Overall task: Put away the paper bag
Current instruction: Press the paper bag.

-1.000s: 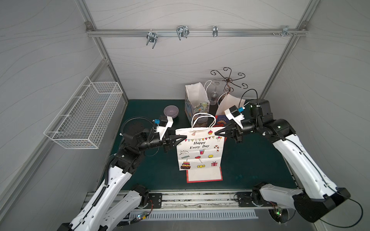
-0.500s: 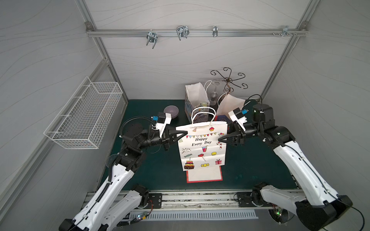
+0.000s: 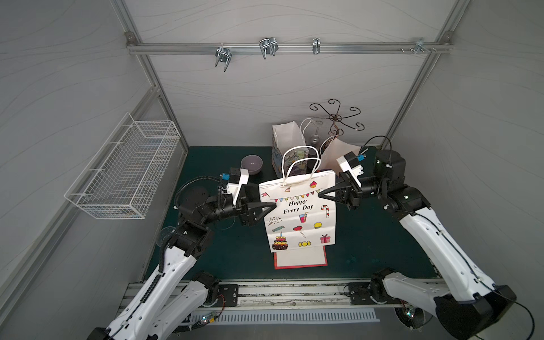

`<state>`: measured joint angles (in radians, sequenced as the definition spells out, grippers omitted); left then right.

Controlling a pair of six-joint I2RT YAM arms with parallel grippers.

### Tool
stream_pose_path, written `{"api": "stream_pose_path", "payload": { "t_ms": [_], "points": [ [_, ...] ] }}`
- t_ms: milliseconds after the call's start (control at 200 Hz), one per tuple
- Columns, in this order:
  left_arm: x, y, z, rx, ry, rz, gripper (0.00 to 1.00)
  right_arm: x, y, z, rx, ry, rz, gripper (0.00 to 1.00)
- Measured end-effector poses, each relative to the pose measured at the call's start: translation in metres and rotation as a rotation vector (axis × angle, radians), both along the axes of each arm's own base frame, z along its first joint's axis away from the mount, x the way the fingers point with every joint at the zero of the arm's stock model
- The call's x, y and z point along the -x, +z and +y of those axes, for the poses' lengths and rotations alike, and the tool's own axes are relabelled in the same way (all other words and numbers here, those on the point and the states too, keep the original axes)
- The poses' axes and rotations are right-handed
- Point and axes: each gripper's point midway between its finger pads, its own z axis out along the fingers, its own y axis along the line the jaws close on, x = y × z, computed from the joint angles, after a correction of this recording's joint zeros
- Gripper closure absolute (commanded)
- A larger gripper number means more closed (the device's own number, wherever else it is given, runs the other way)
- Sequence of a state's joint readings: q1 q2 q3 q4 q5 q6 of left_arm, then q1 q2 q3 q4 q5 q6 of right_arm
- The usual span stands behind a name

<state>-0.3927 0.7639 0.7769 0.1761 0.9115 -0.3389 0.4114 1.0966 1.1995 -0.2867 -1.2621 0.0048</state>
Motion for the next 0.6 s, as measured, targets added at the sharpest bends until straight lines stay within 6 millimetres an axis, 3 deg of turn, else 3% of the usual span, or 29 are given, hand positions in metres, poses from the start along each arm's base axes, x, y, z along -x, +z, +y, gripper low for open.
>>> {"api": "stream_pose_path", "payload": {
  "t_ms": [95, 245, 360, 420, 530, 600],
  "points": [
    [0.001, -0.019, 0.000, -0.026, -0.001, 0.033, 0.29, -0.001, 0.006, 0.000, -0.008, -0.006, -0.006, 1.00],
    [0.002, -0.037, -0.004, -0.072, -0.011, 0.061, 0.73, -0.006, 0.011, 0.001, -0.010, -0.033, -0.014, 1.00],
    [0.005, -0.044, -0.005, -0.099, -0.015, 0.054, 0.87, -0.011, 0.010, 0.002, -0.005, -0.051, 0.003, 1.00],
    [0.006, -0.045, -0.004, -0.108, -0.012, 0.043, 0.81, -0.013, 0.009, 0.003, -0.001, -0.055, 0.014, 1.00],
    [0.006, -0.049, -0.004, -0.127, -0.009, 0.037, 0.36, -0.014, 0.008, 0.003, 0.002, -0.061, 0.023, 1.00],
    [0.006, -0.053, -0.004, -0.136, -0.010, 0.047, 0.24, -0.015, 0.009, 0.003, 0.000, -0.062, 0.024, 1.00]
  ]
}}
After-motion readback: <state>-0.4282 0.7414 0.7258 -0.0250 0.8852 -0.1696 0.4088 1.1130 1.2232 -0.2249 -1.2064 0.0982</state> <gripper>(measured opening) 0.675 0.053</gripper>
